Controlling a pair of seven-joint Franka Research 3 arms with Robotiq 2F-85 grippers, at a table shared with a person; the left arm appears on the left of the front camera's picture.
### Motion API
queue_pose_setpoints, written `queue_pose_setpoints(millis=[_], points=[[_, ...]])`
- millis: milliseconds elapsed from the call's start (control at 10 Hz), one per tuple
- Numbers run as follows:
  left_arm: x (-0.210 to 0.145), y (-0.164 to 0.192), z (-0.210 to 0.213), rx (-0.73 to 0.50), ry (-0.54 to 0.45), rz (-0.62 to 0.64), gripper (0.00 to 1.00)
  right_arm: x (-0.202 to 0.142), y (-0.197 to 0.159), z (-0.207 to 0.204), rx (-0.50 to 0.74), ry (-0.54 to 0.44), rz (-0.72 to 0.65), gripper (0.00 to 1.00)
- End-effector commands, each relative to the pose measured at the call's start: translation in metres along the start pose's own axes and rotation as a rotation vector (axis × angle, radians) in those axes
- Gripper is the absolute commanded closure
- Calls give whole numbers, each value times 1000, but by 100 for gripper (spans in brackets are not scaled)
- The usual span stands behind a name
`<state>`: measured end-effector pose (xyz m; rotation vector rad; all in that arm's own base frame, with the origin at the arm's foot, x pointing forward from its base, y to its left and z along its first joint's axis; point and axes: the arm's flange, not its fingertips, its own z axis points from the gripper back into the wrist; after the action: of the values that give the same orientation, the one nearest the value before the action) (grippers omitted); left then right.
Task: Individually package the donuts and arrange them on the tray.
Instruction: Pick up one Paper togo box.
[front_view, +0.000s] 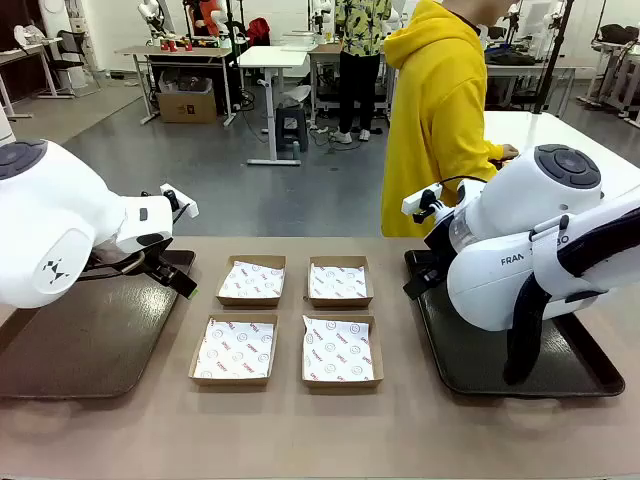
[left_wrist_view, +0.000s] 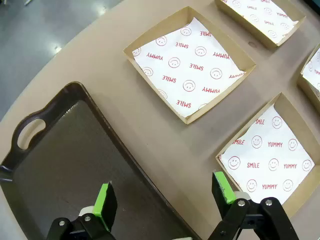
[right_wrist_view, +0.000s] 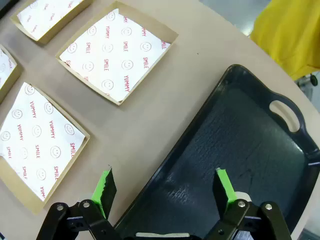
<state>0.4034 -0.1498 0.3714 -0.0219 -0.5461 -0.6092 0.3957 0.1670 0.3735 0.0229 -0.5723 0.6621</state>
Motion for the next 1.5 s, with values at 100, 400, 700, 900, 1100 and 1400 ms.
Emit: queue_pose_setpoints(millis=[100,400,700,900,1100,1400], points=[[0,0,0,0,0,0,0,0,0,0,0,0,0,0],[0,0,0,0,0,0,0,0,0,0,0,0,0,0],[0,0,0,0,0,0,0,0,0,0,0,0,0,0],[0,0,0,0,0,0,0,0,0,0,0,0,0,0],[0,0,0,0,0,0,0,0,0,0,0,0,0,0],[-79,-10,81,24,67,-47,0,-67,21,82,12,105,30,0]])
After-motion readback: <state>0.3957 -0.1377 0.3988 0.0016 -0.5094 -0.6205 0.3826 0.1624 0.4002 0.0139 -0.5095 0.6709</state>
